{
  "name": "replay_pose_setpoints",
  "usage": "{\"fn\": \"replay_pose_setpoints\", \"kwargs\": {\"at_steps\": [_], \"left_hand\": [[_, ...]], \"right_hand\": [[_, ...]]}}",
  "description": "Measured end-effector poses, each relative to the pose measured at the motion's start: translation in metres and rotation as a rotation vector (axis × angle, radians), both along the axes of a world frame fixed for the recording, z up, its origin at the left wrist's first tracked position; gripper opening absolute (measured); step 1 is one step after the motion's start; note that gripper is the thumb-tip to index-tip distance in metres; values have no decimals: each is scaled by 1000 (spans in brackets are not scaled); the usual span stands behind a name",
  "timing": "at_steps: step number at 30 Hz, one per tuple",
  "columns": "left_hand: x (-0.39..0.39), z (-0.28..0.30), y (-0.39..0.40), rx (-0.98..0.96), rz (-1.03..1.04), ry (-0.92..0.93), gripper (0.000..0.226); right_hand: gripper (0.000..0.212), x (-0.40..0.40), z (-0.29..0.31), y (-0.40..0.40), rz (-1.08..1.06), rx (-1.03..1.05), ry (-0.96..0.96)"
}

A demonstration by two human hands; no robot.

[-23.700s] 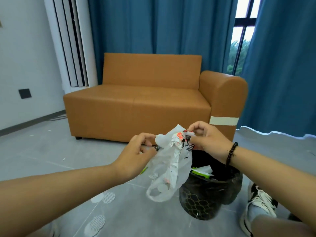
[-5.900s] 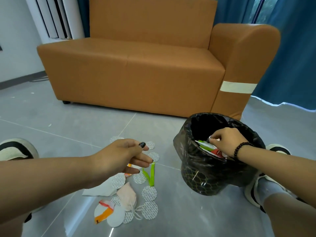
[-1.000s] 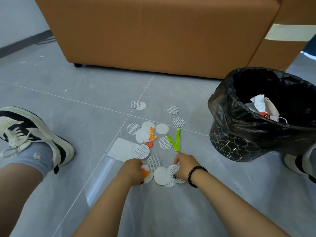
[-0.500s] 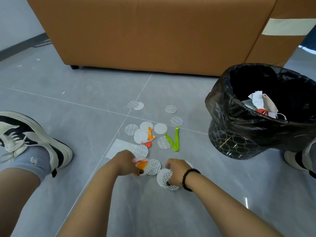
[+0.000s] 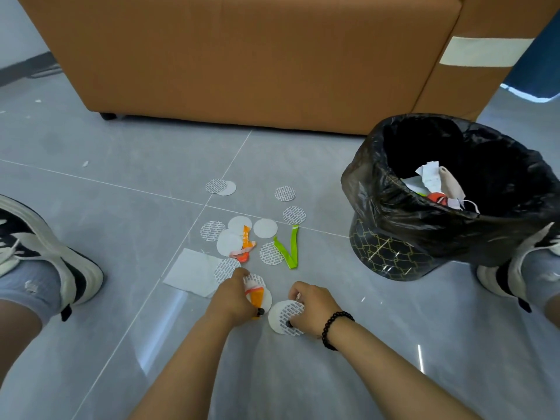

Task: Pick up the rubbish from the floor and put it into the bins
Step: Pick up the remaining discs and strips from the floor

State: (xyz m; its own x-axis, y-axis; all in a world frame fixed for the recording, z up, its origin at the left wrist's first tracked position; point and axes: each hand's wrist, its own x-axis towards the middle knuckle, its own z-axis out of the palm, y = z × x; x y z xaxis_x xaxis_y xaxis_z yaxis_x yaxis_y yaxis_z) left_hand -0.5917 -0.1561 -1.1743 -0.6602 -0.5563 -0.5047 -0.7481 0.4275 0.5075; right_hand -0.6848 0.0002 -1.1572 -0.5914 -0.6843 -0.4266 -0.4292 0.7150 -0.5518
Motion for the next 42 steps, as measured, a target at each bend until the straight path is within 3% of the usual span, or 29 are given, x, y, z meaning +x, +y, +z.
{"fn": "replay_pose_setpoints", "kwargs": {"at_steps": [4,9,14,18,22,24,26,32,35,39,42], "left_hand": [[4,-4,1,-81,67,-17,61],[5,5,10,-198,104,-21,69],[3,26,25,-211,-13,-39,55],[-24,80,37,-195,-1,173,48],[-58,153,53,-152,106,512,31],[-75,184,67,-114,86,608,20],[-95,207,82,-78,19,683,23],[-166,226,125,-127,-178,648,31],[-187,223,124,-100,-127,581,34],[-176,226,113,30,-19,690,48],[-161,212,106,140,27,741,39]], "right_hand": [[15,-6,16,4,79,-5,45],[17,-27,81,14,332,95,234],[19,-42,155,54,487,187,468],[15,-51,208,101,532,262,574],[11,-72,246,138,372,161,567],[14,-85,257,150,239,40,564],[15,-102,265,154,97,-79,560],[22,-139,261,150,-277,-205,498],[29,-148,251,144,-375,-217,469],[29,-150,241,130,-444,-300,390],[22,-153,224,114,-442,-266,304]]}}
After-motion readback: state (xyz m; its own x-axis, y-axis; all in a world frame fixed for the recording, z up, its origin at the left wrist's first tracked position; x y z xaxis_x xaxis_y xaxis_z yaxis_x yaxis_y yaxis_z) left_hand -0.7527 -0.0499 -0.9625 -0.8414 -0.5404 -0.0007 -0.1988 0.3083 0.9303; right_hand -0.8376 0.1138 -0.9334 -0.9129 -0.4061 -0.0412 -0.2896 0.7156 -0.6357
